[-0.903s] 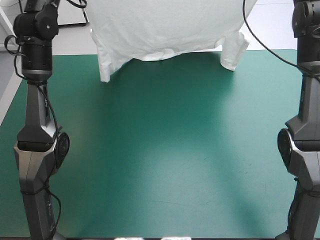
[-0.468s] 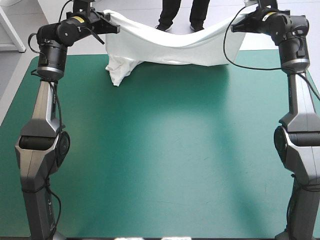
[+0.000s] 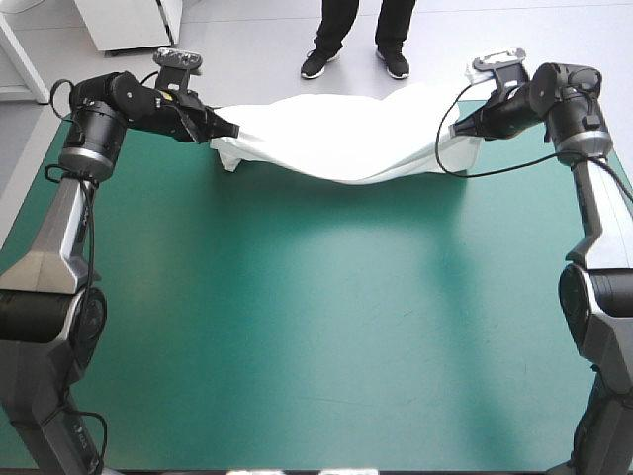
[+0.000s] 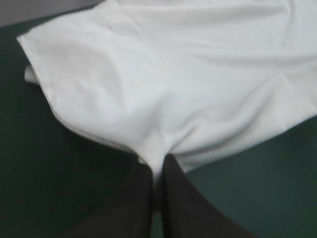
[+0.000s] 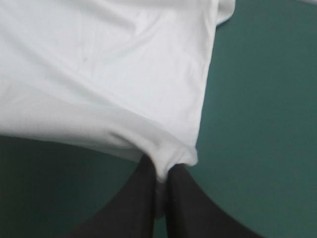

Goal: Fold the cloth

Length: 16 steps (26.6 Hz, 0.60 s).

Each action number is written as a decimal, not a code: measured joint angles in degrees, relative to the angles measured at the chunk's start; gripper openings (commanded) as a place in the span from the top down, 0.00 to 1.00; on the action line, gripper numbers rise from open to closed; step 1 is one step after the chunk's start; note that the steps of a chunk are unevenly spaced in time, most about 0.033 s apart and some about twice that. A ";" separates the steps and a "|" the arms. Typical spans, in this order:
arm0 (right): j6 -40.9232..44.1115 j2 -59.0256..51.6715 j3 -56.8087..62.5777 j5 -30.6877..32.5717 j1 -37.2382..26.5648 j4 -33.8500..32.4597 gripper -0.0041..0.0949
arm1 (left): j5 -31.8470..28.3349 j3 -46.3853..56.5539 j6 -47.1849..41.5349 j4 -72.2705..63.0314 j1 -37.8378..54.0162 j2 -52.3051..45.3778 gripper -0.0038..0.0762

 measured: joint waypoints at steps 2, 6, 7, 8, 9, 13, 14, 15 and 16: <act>0.00 -1.78 4.25 1.50 0.00 0.20 0.98 | 0.37 4.87 -0.64 0.40 0.00 -3.02 0.96; -0.16 -4.98 13.03 3.49 0.00 0.60 0.98 | 1.14 13.21 -1.19 0.94 0.00 -6.59 0.96; -0.16 -5.41 14.63 3.91 0.00 0.72 0.98 | 1.50 15.29 -1.19 1.00 0.00 -6.99 0.96; -0.16 -5.90 16.59 4.23 0.00 0.72 0.98 | 1.83 16.94 -1.19 1.15 0.00 -7.20 0.96; -0.16 -6.33 18.61 4.49 0.00 0.72 0.98 | 2.09 19.09 -1.19 1.28 0.00 -7.53 0.96; -0.47 -8.54 28.56 5.81 0.00 0.72 0.98 | 2.70 31.21 -1.22 1.95 0.00 -10.63 0.96; -0.72 -9.30 30.72 5.88 0.00 0.72 0.98 | 2.85 33.24 -1.22 2.04 0.00 -11.69 0.96; -1.07 -11.40 35.15 5.88 0.00 0.72 0.98 | 3.16 38.27 -1.22 2.64 0.00 -14.04 0.96; -1.30 -12.44 36.94 5.88 0.00 0.72 0.98 | 3.21 40.22 -1.22 2.88 0.00 -15.05 0.96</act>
